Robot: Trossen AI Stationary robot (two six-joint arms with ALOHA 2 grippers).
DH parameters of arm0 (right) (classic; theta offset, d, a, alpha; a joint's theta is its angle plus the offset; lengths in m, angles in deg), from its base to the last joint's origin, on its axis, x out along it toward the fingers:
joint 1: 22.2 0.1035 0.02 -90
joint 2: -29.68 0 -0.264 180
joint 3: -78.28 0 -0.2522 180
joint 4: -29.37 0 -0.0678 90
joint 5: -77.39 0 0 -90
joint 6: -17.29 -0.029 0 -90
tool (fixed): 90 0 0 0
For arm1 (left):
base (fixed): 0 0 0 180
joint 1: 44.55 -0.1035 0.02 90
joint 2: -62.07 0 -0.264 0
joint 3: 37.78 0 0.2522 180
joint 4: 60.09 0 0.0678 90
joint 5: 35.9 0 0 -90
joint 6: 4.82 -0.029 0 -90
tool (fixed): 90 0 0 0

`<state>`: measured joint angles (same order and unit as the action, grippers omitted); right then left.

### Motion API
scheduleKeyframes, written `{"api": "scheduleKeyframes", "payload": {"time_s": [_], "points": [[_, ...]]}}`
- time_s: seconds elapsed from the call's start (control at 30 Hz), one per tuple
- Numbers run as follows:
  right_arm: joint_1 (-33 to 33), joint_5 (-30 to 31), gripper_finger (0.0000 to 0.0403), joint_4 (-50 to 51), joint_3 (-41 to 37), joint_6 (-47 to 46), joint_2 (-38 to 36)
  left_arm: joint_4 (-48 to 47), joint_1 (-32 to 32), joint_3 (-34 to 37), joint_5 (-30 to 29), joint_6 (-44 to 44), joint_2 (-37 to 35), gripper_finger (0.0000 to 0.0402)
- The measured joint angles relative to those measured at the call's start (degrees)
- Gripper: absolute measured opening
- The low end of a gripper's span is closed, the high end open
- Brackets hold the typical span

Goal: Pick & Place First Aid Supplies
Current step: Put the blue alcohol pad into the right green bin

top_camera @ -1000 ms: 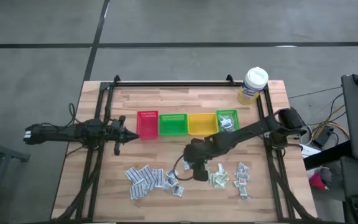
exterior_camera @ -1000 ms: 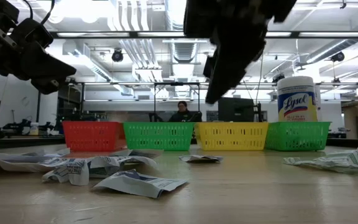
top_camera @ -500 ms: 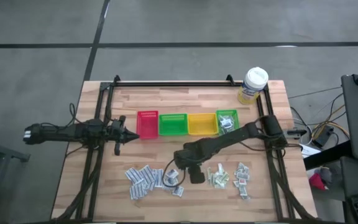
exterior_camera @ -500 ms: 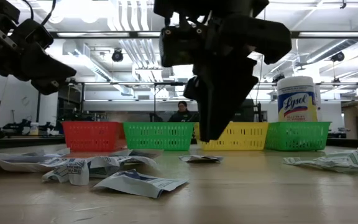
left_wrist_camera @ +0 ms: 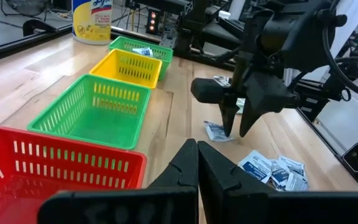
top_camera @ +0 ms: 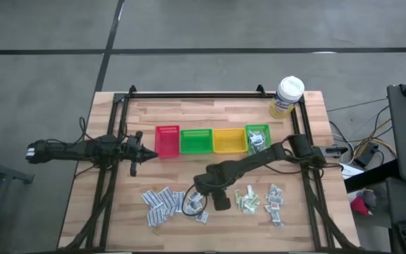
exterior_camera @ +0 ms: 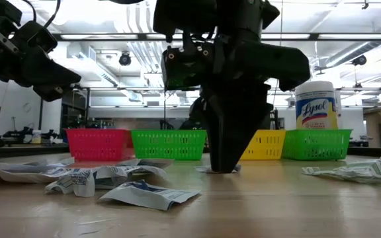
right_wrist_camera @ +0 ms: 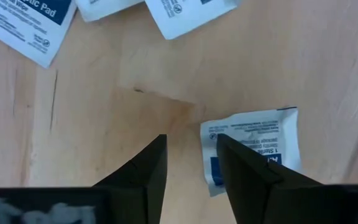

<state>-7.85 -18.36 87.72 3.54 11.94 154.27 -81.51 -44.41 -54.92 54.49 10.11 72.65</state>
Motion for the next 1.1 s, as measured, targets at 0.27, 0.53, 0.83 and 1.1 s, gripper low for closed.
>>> {"api": "scheduleKeyframes", "payload": {"time_s": [0.27, 0.53, 0.83, 1.1], "points": [[0.0, 1.3, 0.0121, 0.0, 0.0, -1.7, 0.3, 0.0, 0.0, 0.0, 0.0, -0.2, 0.2, 0.0], [0.0, 1.6, 0.0085, -0.3, 0.3, -4.7, 2.5, -0.1, 0.0, 0.0, 0.0, -0.2, 0.3, 0.0], [0.0, 3.5, 0.0042, -0.7, 0.2, -5.5, 3.0, -0.1, 0.0, 0.0, 0.0, -0.2, 0.4, 0.0], [0.2, 4.1, 0.0016, -0.1, 1.1, -5.2, 3.0, -0.1, 0.0, 0.0, 0.0, -0.2, 0.4, 0.0]]}}
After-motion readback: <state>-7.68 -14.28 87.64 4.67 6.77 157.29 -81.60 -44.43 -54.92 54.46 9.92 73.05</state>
